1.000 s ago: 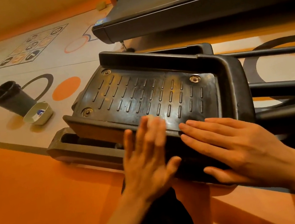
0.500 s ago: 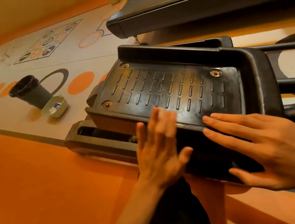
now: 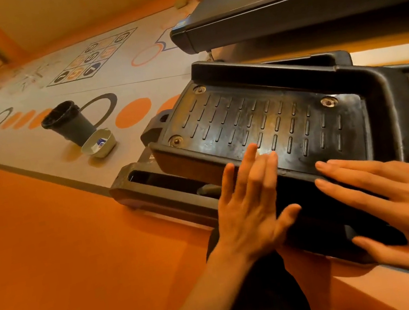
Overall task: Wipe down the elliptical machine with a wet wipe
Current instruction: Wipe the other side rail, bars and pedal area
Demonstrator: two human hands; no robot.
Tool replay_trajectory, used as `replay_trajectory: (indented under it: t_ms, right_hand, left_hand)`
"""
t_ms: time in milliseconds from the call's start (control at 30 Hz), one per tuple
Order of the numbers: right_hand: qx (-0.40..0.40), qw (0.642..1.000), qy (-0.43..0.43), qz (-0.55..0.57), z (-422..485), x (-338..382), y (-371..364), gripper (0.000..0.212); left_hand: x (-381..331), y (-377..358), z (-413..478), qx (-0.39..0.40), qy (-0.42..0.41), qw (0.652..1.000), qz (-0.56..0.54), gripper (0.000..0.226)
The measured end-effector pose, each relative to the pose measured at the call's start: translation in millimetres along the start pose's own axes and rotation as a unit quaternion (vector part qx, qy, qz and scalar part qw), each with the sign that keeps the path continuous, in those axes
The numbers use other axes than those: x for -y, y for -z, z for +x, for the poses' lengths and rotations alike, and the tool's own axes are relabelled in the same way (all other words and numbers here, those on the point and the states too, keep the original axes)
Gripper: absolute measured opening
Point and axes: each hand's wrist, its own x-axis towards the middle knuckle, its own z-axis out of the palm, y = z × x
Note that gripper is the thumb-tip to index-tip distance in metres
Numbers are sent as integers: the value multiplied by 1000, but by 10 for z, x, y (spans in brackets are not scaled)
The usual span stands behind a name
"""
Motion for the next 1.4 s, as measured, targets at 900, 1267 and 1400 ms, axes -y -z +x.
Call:
replay_trajectory:
  t_ms: [900,1267,1400]
  right_hand:
    - [-3,1000,0,13,-7,-4,5,78]
    - [0,1000,-8,30,-26,-1,39,73]
    - [-9,999,-21,48,-9,5,40,72]
  left_hand:
    - [1199,791,219,120,47,989,78,74]
    - [-304,442,335,164,-118,978,-50,75]
    - [-44,566,372,199,-169,962,-86,77]
